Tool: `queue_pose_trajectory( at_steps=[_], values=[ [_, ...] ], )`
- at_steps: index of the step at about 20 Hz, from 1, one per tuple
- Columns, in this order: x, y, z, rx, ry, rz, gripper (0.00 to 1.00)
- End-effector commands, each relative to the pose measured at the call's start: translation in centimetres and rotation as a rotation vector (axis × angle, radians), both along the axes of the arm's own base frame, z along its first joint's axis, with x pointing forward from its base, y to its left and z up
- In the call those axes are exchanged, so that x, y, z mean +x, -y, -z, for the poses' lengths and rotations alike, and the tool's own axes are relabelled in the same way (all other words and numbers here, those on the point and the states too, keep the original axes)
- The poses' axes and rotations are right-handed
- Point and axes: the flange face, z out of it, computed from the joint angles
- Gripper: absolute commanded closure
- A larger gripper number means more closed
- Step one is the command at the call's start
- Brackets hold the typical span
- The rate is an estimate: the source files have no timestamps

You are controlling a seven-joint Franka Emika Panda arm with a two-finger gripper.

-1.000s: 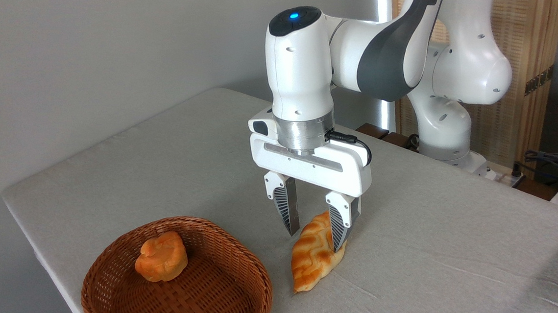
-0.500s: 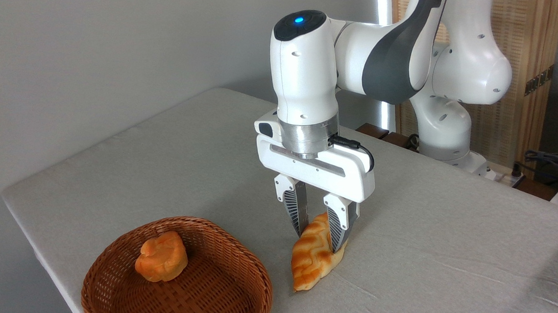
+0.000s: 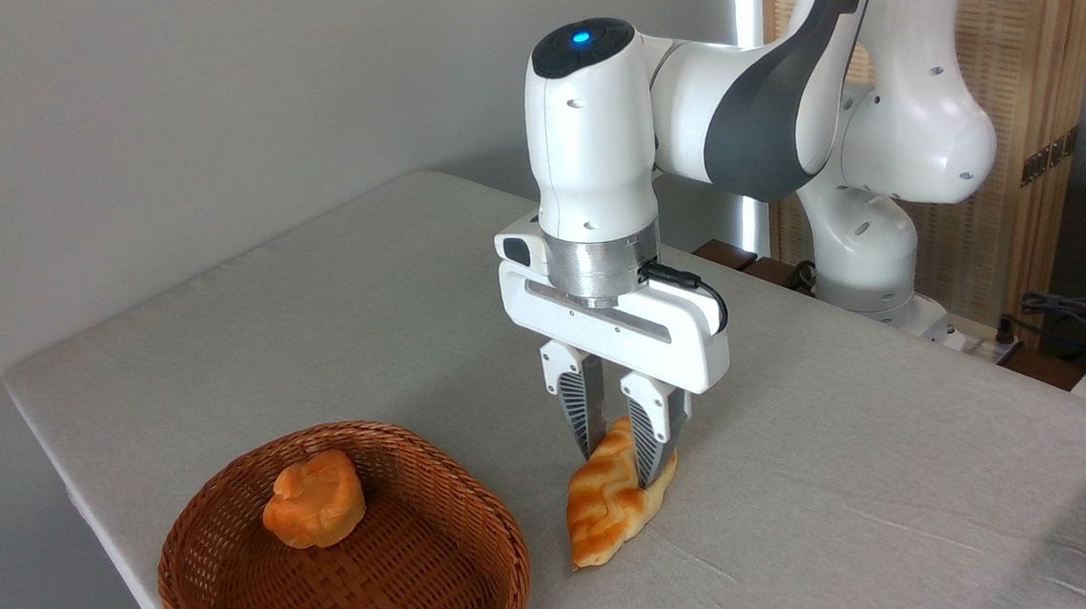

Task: Put bread into the basket
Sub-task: 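Lower the gripper onto the braided loaf and close on it, then lift the braided loaf and carry it over the wicker basket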

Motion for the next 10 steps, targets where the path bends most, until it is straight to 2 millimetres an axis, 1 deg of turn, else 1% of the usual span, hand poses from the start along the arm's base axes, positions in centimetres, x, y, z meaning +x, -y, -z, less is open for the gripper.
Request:
queue_pose_trajectory(
  at_steps=[1,2,4,5,8,9,10],
  values=[
    [0.1,-0.1,0.0,-0.004,-0.017,0.024,1.0],
    [0.1,0.0,-0.2,-0.004,-0.022,0.029,1.0],
    [0.5,0.0,-2.0,-0.006,-0.04,0.039,1.0],
    [0.7,0.3,-3.5,-0.005,-0.062,0.049,1.0],
    [2.1,0.4,-9.4,-0.003,-0.058,0.093,1.0],
    [2.7,0.4,-11.1,-0.005,-0.04,0.097,1.0],
    [3.5,0.4,-12.0,-0.008,-0.026,0.095,1.0]
  ],
)
